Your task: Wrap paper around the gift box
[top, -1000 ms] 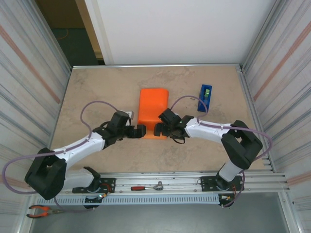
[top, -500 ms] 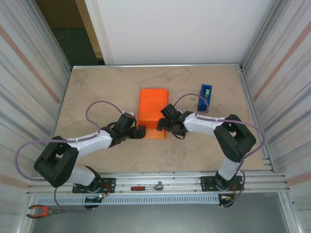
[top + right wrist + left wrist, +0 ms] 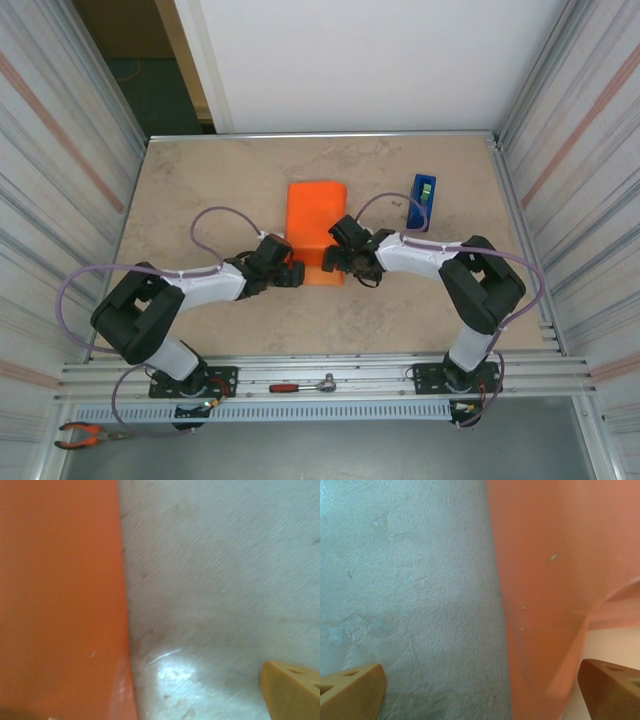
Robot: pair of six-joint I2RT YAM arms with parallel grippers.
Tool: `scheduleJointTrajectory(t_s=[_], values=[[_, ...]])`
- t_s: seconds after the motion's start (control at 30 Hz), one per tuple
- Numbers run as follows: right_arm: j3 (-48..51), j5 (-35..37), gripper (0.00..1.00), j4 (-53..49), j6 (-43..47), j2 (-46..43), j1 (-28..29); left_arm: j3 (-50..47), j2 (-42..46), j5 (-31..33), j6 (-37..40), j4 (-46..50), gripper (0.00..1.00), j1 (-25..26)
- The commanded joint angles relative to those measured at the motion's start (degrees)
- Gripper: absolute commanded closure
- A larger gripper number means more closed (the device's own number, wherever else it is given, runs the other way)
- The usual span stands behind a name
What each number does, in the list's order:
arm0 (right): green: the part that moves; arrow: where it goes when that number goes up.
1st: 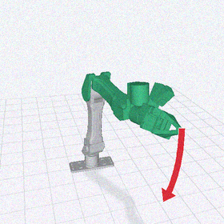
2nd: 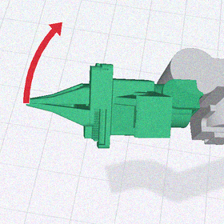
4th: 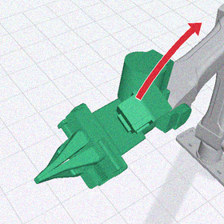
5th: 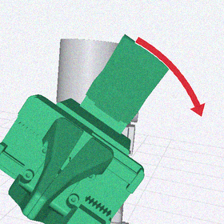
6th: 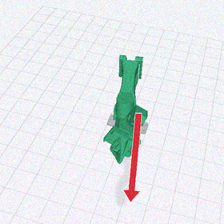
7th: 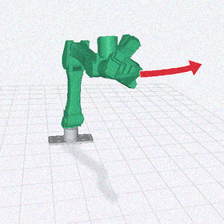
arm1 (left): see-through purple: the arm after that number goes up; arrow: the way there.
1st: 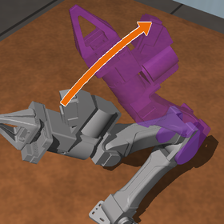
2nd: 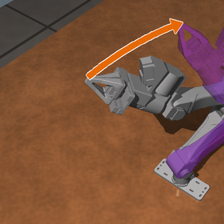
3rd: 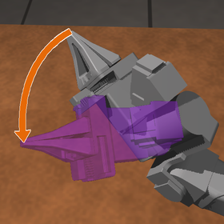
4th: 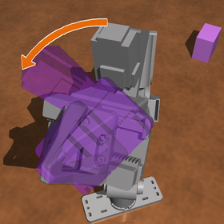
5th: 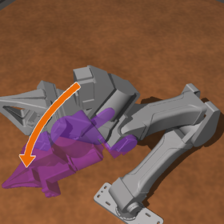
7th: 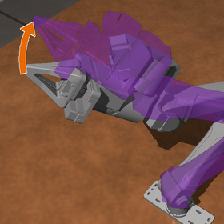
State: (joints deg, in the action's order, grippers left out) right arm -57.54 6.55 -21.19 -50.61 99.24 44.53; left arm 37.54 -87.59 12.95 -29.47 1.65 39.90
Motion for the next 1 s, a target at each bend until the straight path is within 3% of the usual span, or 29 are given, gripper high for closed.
scheduleJointTrajectory(t_s=[0.0,0.47,0.67,0.77,0.97], values=[[-0.7,2.1,0.00,-1.4,-1.7,-1.6,2.4,1.8,-0.9,0.5,-0.7,-1.7,0.01,0.5],[-3.3,3.8,0.04,0.2,-3.4,3.4,-0.1,1.8,4.6,0.1,-0.8,0.1,0.01,1.2],[-3.6,3.8,0.05,-0.1,-3.3,3.7,-0.9,4.5,2.1,1.2,0.2,0.1,0.02,1.3],[-3.6,4.0,0.05,-0.6,-3.2,3.8,-1.1,5.1,0.2,2.9,0.6,-0.6,0.10,1.7],[-3.0,3.7,0.05,-1.3,-2.7,2.6,-1.2,5.1,-2.0,3.6,2.4,-3.0,0.43,2.7]])
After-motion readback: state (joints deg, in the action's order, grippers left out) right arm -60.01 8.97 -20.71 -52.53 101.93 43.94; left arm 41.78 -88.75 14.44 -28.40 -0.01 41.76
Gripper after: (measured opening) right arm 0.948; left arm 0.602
